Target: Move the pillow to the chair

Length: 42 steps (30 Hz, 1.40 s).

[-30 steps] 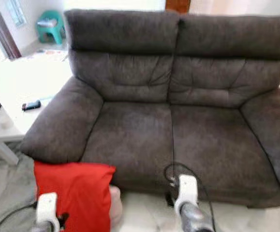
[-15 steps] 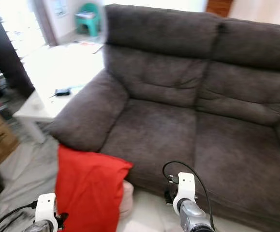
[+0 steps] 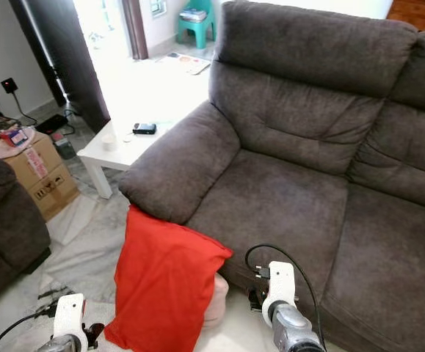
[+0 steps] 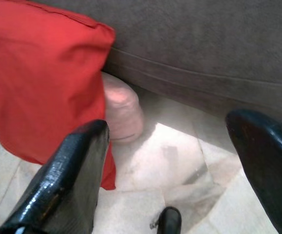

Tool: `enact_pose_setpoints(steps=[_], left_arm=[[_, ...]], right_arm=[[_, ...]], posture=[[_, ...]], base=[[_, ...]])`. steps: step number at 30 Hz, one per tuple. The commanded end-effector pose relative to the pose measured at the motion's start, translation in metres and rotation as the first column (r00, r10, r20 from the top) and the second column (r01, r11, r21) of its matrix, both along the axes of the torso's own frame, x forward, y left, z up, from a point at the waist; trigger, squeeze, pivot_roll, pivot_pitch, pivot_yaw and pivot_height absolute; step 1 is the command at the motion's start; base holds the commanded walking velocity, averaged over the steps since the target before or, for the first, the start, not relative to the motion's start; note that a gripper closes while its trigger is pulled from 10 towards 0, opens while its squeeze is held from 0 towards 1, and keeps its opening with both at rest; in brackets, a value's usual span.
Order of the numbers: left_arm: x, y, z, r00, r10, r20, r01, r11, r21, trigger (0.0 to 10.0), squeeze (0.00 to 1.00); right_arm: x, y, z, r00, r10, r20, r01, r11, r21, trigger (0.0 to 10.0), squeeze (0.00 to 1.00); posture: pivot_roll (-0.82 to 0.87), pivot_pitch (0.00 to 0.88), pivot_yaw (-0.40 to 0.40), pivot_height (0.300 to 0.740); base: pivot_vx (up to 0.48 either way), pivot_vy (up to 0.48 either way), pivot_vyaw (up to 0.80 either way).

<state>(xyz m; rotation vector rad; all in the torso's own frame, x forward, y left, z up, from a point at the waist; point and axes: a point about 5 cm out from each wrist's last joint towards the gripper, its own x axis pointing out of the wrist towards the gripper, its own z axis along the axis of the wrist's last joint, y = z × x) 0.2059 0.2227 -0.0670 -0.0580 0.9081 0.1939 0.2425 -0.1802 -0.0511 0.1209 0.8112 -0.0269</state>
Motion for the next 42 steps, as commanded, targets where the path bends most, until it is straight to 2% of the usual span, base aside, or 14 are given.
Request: enact_pose_setpoints(steps=[1, 24, 42], left_arm=[[-0.0029, -0.0002, -0.0018, 1.000, -0.006, -0.014, 0.006, 1.000, -0.003, 10.0, 0.00], [-0.0034, -0.0002, -0.0021, 1.000, -0.008, -0.016, 0.008, 1.000, -0.001, 10.0, 0.00], [-0.0031, -0.0006, -0.0019, 1.000, -0.003, -0.007, 0.003, 1.000, -0.001, 10.0, 0.00]], right_arm=[[0.0004, 0.0007, 0.0001, 1.000, 0.008, -0.004, -0.008, 1.000, -0.004, 10.0, 0.00], [0.0000, 0.0003, -0.0002, 1.000, 0.016, -0.008, -0.016, 1.000, -0.009, 10.0, 0.00], [-0.0008, 0.0000, -0.0008, 1.000, -0.009, -0.011, 0.009, 1.000, 0.003, 10.0, 0.00]], posture=[[0.04, 0.007, -0.026, 0.740], [0.04, 0.007, -0.028, 0.740], [0.04, 0.002, -0.030, 0.740]], base=[[0.000, 0.000, 0.80], [0.000, 0.000, 0.79], [0.000, 0.000, 0.00]])
